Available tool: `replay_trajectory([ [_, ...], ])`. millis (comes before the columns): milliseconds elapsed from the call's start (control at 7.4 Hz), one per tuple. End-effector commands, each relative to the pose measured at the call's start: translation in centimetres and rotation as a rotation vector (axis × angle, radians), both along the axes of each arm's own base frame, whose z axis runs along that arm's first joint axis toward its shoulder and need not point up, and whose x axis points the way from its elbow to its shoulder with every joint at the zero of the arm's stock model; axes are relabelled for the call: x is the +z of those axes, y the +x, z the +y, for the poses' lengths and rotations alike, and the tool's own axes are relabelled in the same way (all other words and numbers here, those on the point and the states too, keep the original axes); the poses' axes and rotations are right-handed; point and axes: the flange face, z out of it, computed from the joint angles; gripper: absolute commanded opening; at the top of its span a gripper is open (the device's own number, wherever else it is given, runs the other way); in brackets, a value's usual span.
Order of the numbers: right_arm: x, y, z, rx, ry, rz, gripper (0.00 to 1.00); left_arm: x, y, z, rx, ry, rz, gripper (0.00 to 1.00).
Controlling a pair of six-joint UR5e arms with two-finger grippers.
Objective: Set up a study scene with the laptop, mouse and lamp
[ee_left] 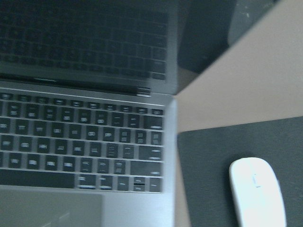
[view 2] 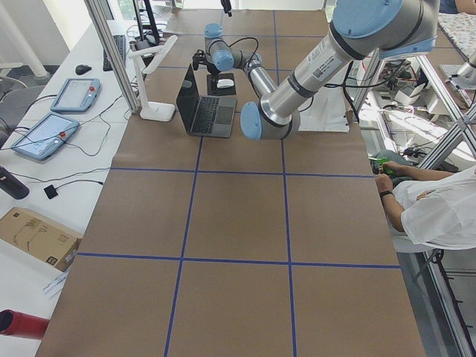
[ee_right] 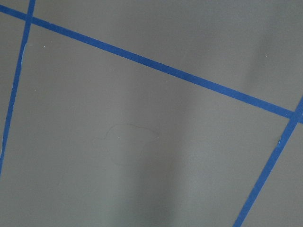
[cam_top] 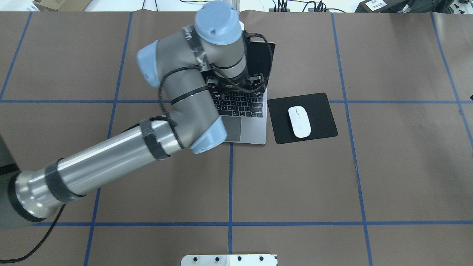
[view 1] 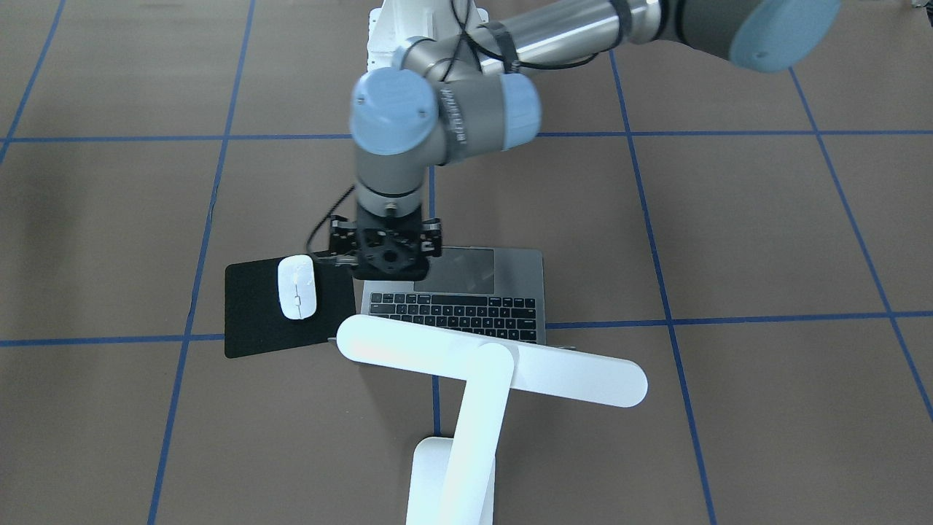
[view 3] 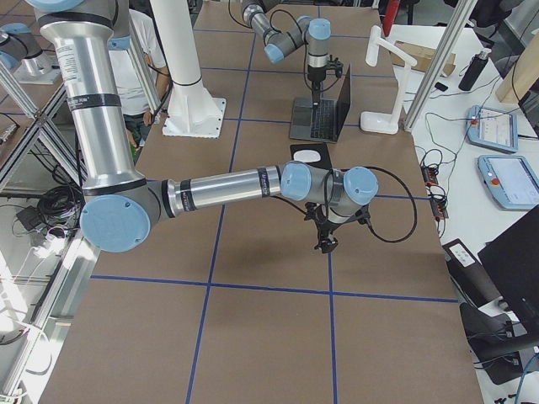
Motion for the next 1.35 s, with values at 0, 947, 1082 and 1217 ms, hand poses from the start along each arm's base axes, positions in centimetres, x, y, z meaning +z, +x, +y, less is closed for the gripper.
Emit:
replay_trajectory([
  [0,-0.1,0.0,-0.6,0.045,0.014,0.017,0.99,11.8,-15.0,1.9,0.094,0.106,0.001,0.99],
  [947,5.1,5.0,2.4,0.136,-0.048,0.121,0.99,44.2,-51.1,6.5,0.222,0.220,-0.163,0.99],
  [1082,5.6,5.3,3.0,0.141,-0.056,0.124,0.99,46.2,-53.1,6.4,0.197,0.193,-0.172,0.99],
  [1217,6.4,5.5,4.0,0.137,-0.039,0.121,0.99,47.0,-54.0,6.6,0.182,0.177,-0.166,0.99],
])
